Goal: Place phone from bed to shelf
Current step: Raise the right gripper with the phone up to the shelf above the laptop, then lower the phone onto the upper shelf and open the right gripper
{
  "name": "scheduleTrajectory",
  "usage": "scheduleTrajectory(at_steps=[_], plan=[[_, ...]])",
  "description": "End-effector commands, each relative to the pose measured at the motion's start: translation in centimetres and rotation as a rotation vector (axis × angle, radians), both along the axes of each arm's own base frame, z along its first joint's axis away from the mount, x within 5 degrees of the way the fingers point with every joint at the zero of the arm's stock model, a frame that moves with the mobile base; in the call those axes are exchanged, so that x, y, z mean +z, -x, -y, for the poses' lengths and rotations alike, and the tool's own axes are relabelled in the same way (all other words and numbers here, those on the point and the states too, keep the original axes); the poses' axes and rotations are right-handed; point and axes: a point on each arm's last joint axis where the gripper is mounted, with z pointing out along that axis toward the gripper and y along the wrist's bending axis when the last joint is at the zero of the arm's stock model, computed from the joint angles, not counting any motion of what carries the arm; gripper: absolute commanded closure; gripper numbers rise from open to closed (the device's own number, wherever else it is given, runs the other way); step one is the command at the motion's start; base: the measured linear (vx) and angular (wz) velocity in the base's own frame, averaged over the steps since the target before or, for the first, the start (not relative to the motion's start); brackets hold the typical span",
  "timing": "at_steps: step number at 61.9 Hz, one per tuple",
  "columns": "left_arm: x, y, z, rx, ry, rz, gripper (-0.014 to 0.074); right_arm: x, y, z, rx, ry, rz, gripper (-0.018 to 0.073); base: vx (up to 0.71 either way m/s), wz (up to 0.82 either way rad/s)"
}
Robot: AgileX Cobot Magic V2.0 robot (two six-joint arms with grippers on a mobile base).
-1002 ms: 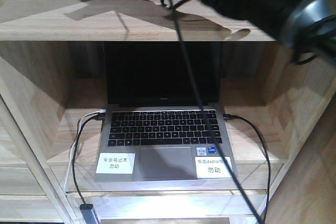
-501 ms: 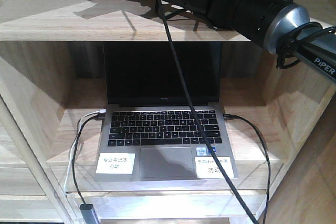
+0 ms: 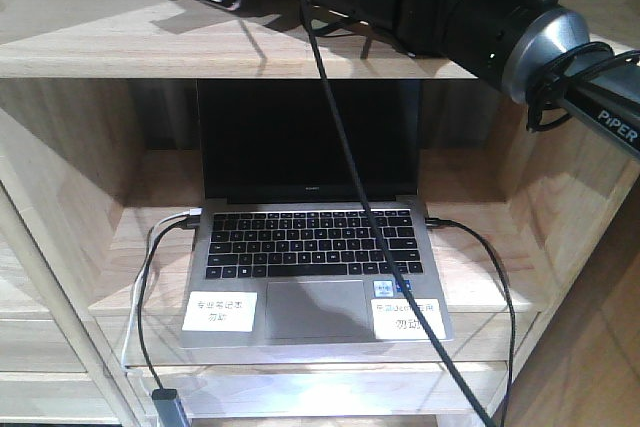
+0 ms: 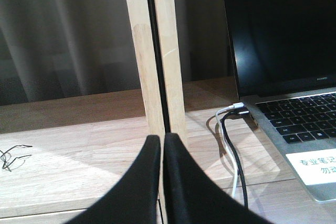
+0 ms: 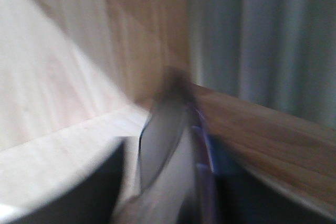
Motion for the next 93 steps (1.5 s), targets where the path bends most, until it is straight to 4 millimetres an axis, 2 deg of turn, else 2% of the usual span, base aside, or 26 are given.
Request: scheduleTrajectory(at_steps=[1,9,26,42,54,66,78,89,93], plan=[[1.5,0.1,0.0,-0.001,0.018,0.101,0.0595,3.7,1.2,1.1,-0.033,-0.061,0.065,-0.0076,0.00,0.00],[1.5,0.1,0.0,-0.001,0.018,0.101,0.0595,3.8,1.2,1.3,-0.048,-0.057,0.070,-0.0125,0.00,0.00],[1.5,0.1,0.0,-0.001,0.018,0.101,0.0595,5.9,2.6,2.1,-0.053,-0.021,0.144,-0.0065,0.00,0.00],[1.5,0.1,0.0,-0.001,0.018,0.101,0.0595,9.0,5.1,3.4,-0.044,-0.051,0.180,0.0068,0.00,0.00],[1.5,0.1,0.0,-0.001,0.018,0.101,0.0595,11.0,7.4,4.3,0.000,-0.086,0.132,0.0199,0.00,0.00],[1.5,0.1,0.0,-0.001,0.018,0.101,0.0595,11.8,9.4,4.9,0.053,-0.026,0.062,0.0317,0.00,0.00],[1.5,0.1,0.0,-0.001,0.018,0.101,0.0595,12.6,10.9,6.2,0.001,0.053,0.032,0.0412,0.00,0.00],[1.5,0.1,0.0,-0.001,0.018,0.101,0.0595,13.5,12.6,7.3,-0.010,0.125,0.058,0.0577,0.00,0.00],[1.5,0.1,0.0,-0.001,0.018,0.101,0.0595,13.8,13.2,7.6,0.000,0.143,0.061,0.0572,0.00,0.00]])
